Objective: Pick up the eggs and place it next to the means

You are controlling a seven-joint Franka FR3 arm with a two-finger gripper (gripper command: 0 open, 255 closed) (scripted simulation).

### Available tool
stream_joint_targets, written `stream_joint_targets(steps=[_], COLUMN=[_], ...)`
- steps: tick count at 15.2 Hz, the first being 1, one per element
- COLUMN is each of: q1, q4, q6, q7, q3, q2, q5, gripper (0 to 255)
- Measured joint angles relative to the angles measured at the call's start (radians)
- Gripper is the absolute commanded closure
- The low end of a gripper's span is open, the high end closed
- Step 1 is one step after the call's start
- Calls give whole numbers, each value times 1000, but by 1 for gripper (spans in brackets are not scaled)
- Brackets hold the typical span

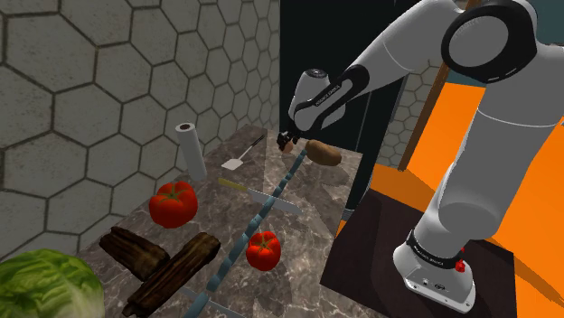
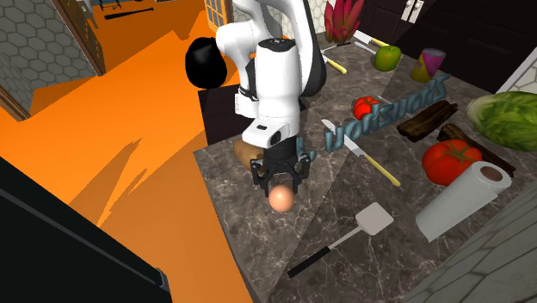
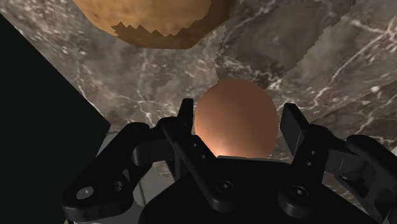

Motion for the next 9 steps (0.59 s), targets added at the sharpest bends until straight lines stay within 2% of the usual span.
stream_joint_targets(steps=[9], q1=[0], q4=[2], q6=[-7], q7=[2], q3=[0], q2=[-5], q5=[-2], gripper=[255])
